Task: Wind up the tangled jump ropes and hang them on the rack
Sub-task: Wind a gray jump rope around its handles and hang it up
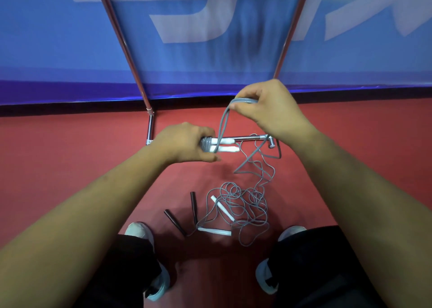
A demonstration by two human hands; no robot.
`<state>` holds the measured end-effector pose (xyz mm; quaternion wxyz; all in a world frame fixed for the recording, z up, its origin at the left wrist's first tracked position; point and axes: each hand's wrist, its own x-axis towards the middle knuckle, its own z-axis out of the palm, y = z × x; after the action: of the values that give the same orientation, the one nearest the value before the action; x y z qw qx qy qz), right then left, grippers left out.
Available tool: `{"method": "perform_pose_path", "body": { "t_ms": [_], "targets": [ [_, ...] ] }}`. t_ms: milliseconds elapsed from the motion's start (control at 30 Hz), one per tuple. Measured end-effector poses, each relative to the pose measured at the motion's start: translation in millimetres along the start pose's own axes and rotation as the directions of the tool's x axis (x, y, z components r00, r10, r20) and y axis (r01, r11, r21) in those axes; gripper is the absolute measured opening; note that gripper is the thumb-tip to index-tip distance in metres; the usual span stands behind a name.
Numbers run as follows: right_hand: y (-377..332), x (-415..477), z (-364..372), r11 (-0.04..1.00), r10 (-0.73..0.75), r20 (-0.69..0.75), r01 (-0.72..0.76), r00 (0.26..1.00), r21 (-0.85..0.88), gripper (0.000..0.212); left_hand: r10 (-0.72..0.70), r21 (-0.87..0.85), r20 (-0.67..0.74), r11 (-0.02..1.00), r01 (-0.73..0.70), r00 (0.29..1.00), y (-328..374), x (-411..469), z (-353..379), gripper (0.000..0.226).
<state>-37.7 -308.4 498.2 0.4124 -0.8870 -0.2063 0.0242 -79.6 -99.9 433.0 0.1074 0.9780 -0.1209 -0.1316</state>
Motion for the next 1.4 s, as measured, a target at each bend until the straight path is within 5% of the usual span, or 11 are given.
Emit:
{"method": "perform_pose_path", "body": {
  "t_ms": [200,367,567,700,1067,1267,1400],
  "targets": [
    [18,9,-5,0.998,0.045,-0.139,-0.038,0.989,0.052,0.013,0.187,-0.251,0.008,0.951,-0.179,0.982,7,-9,-11,0.018],
    [37,12,-10,0.984,0.129,-0.078,-0.118,0.989,0.133,0.017,0.153,-0.811,-0.148,0.547,-0.208,0.977,14,-20,-26,0.008],
    [32,8,-5,0.986,0.130,0.211,-0.149,0.969,0.079,0.024,-0.003,-0.942,-0.255,0.227,-0.248,0.967,7,-18,-32,0.032],
    [24,4,-2,0.971,0.129,0.247,-0.173,0.960,0.165,0.033,-0.081,-0.950,-0.297,0.127,-0.286,0.951,5,-14,-36,0.045],
    [12,-1,-7,0.990,0.109,0.238,-0.127,0.965,0.060,0.019,-0.337,-0.975,-0.178,0.185,-0.121,0.925,-6,-6,-36,0.019],
    [-2,-7,-3,0.976,0.145,0.331,-0.190,0.933,0.108,0.015,-0.354,-0.817,-0.294,0.575,-0.041,0.888,-9,-4,-31,0.021],
    [-10,-8,-1,0.993,0.094,0.322,-0.112,0.942,0.037,0.015,-0.230,-0.374,-0.328,0.922,0.098,0.916,-7,-4,-25,0.032]
  ]
}}
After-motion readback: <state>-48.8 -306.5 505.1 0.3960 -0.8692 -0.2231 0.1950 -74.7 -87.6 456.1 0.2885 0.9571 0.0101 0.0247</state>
